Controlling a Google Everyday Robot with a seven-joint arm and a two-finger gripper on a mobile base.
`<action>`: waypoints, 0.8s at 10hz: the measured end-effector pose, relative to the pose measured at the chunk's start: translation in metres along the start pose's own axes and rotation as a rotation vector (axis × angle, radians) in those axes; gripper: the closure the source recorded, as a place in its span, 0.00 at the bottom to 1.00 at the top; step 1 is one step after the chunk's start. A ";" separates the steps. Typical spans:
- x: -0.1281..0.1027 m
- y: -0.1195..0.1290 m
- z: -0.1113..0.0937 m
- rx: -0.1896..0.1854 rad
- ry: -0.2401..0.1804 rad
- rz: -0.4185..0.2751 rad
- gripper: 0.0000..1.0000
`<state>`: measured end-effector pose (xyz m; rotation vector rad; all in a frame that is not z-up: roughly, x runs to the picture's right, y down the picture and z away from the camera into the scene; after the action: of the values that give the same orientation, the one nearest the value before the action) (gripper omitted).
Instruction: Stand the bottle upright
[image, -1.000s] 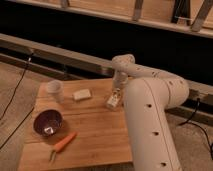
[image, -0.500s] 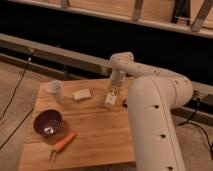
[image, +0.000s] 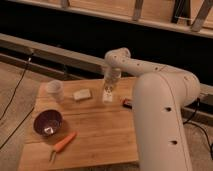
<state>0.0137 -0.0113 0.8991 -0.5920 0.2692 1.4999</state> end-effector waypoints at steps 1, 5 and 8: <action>0.001 0.012 -0.006 -0.024 -0.019 -0.060 1.00; 0.010 0.041 -0.020 -0.093 -0.073 -0.272 1.00; 0.016 0.057 -0.028 -0.076 -0.103 -0.455 1.00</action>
<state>-0.0353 -0.0146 0.8562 -0.5881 -0.0055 1.0987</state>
